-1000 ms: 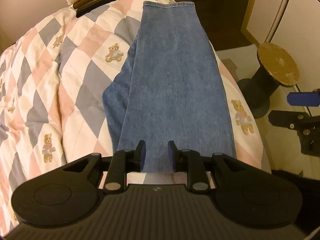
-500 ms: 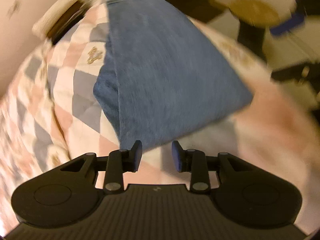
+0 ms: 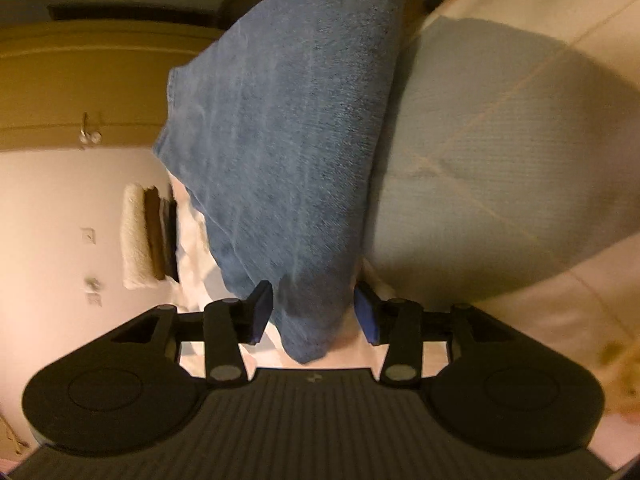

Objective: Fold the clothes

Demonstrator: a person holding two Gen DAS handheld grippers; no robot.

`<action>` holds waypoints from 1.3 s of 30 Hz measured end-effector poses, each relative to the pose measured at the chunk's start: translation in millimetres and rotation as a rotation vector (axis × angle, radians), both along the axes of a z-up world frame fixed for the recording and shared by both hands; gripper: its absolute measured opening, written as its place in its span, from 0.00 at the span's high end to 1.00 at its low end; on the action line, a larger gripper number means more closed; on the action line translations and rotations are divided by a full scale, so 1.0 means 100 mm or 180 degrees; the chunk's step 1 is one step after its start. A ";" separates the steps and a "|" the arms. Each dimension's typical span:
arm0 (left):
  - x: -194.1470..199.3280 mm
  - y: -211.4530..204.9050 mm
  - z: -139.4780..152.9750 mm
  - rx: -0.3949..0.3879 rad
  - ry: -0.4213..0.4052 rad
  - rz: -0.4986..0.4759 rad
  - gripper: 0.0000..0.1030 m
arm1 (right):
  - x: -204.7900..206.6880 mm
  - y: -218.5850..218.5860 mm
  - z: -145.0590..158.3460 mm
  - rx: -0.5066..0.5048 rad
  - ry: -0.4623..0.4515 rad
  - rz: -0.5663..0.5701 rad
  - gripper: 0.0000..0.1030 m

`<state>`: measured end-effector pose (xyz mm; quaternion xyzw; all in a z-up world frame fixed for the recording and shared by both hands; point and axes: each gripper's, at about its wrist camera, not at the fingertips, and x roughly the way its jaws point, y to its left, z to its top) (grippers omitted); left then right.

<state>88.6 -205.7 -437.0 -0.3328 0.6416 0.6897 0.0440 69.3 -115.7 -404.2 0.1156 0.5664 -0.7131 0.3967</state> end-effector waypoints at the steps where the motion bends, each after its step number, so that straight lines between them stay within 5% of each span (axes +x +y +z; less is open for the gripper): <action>1: -0.01 -0.01 -0.03 -0.0047 0.0023 -0.0073 0.61 | -0.02 -0.01 -0.02 -0.0007 0.0027 0.0007 0.36; 4: -0.03 -0.05 -0.06 -0.0086 -0.0010 -0.0241 0.64 | -0.08 -0.03 -0.09 0.0009 0.0112 0.0076 0.39; 8: -0.06 -0.11 0.03 0.0118 -0.0125 -0.0260 0.75 | -0.21 -0.02 0.00 0.0013 -0.0178 0.0124 0.66; 11: -0.15 -0.13 0.25 0.0394 -0.0226 -0.0110 0.79 | -0.36 0.02 0.17 -0.0055 -0.0532 0.0140 0.77; 15: -0.33 -0.19 0.68 0.0920 -0.0338 0.0248 0.82 | -0.76 0.06 0.58 -0.0182 -0.1232 0.0131 0.83; 21: -0.75 -0.31 1.43 0.1700 -0.0308 0.0831 0.85 | -1.70 0.20 1.25 -0.0475 -0.2816 -0.0027 0.83; 23: -1.00 -0.34 1.67 0.1910 -0.0281 0.0987 0.85 | -2.13 0.21 1.40 -0.0522 -0.3281 -0.0071 0.84; 27: -1.65 -0.36 2.01 0.2082 -0.0305 0.1188 0.85 | -2.87 0.19 1.59 -0.0535 -0.3737 -0.0091 0.84; 33: -2.91 -0.50 2.20 0.2267 -0.0342 0.1381 0.85 | -4.22 0.07 1.73 -0.0621 -0.3884 -0.0200 0.85; 39: -4.21 -0.90 1.97 0.2594 -0.0414 0.1844 0.85 | -5.47 -0.38 1.46 -0.0496 -0.3979 -0.0304 0.86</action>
